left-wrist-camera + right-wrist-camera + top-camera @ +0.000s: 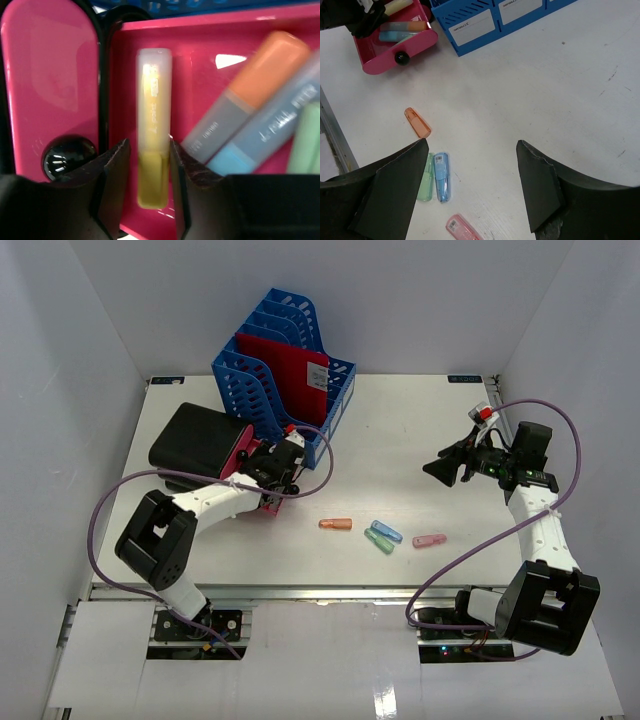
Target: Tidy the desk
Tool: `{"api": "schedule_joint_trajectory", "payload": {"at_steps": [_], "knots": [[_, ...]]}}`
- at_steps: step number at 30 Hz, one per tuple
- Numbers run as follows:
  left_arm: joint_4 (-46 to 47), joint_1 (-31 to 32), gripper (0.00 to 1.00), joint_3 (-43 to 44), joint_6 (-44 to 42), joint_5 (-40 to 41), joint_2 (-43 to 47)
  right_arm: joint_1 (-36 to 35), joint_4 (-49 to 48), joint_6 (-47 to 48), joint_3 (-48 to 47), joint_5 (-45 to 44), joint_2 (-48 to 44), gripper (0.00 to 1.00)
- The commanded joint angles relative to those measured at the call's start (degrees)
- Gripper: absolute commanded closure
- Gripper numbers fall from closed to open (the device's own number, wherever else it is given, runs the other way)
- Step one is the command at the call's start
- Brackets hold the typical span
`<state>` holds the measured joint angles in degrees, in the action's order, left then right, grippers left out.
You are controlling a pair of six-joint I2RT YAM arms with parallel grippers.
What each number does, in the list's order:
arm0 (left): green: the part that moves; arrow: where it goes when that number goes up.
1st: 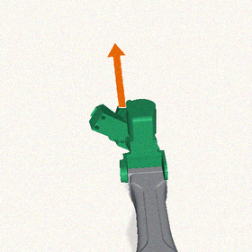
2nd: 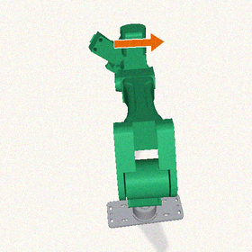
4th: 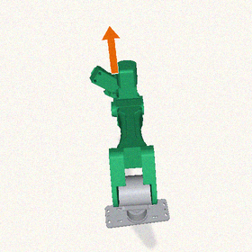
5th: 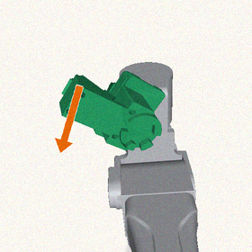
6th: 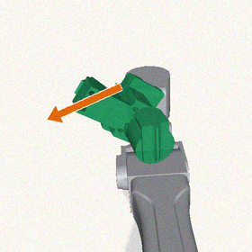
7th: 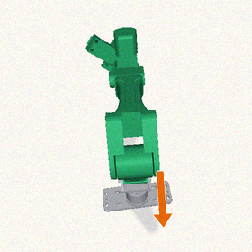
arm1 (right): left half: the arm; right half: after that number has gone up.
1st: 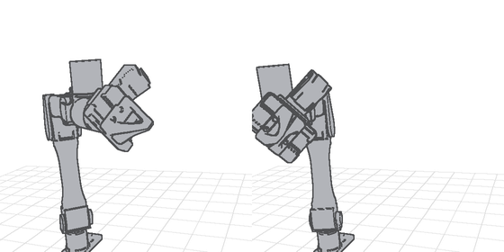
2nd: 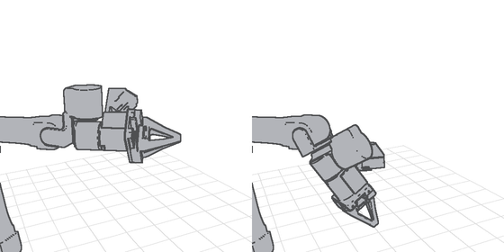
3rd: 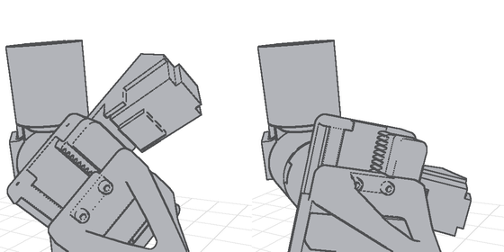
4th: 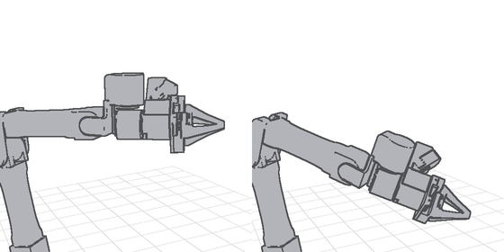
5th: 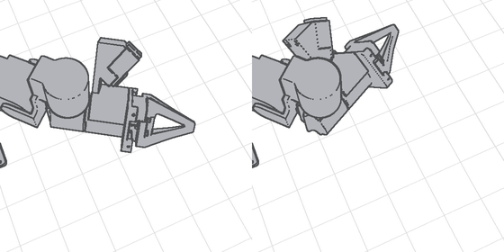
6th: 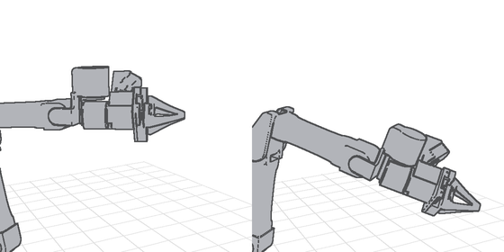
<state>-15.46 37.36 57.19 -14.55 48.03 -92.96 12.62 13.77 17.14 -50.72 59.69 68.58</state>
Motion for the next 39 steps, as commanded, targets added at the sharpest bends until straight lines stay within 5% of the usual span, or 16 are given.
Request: {"api": "schedule_joint_trajectory", "payload": {"at_steps": [1,10,14,22,25,28,36,39], "knots": [[1.35,-0.44,0.40,3.52,-0.40,1.73,2.27,-0.15,1.02,1.33,-0.33,0.25,0.08,0.22],[-8.73,-0.09,0.34,6.18,10.81,-10.13,9.68,-0.14,1.25,1.49,-0.17,0.43,0.16,0.22],[-11.32,0.00,0.34,6.41,18.17,-22.47,15.12,-0.16,1.34,1.62,-0.24,0.59,0.33,0.23],[-5.84,0.09,0.49,-3.76,37.27,-45.31,27.33,-0.24,1.52,2.29,0.01,0.16,0.24,0.22],[-2.17,0.50,0.54,-7.55,42.36,-47.94,27.17,-0.54,1.47,2.37,0.23,-0.38,0.38,0.22],[-0.36,4.81,0.59,-8.09,44.07,-46.36,23.02,-0.83,1.43,2.29,0.27,-0.88,0.51,0.22],[-8.40,15.65,0.81,5.83,39.97,-21.39,1.81,-1.02,1.00,1.32,0.88,-1.74,0.50,0.22],[-13.15,17.09,0.82,10.66,37.35,-11.14,-7.28,-1.11,1.06,1.37,0.86,-1.88,0.93,0.22]]}}
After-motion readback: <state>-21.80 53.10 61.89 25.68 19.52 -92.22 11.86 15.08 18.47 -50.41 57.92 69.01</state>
